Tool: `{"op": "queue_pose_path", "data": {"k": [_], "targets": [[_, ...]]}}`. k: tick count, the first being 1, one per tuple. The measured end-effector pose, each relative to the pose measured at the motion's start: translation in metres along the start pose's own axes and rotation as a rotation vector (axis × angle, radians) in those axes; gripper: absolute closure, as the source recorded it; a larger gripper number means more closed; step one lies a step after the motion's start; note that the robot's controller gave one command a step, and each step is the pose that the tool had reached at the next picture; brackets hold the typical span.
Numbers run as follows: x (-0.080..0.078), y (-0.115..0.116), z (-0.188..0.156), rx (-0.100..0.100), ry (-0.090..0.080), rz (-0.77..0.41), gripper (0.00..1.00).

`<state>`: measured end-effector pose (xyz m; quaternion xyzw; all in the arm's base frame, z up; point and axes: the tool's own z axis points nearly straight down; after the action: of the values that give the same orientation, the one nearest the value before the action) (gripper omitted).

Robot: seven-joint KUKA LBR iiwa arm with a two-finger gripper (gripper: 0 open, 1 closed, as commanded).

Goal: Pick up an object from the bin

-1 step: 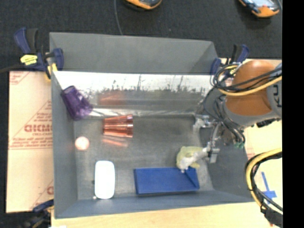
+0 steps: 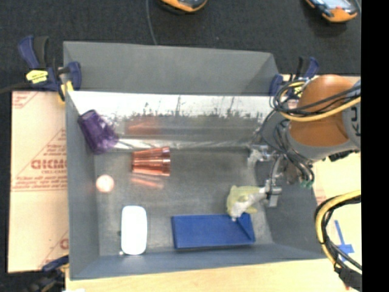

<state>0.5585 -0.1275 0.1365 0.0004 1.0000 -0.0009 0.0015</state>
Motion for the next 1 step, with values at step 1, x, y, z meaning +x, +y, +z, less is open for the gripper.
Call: {"op": "queue_pose_path", "data": {"k": [1], "targets": [[0.0304,0.0288,0.0606,0.002,-0.004,-0.014,0.0]]}}
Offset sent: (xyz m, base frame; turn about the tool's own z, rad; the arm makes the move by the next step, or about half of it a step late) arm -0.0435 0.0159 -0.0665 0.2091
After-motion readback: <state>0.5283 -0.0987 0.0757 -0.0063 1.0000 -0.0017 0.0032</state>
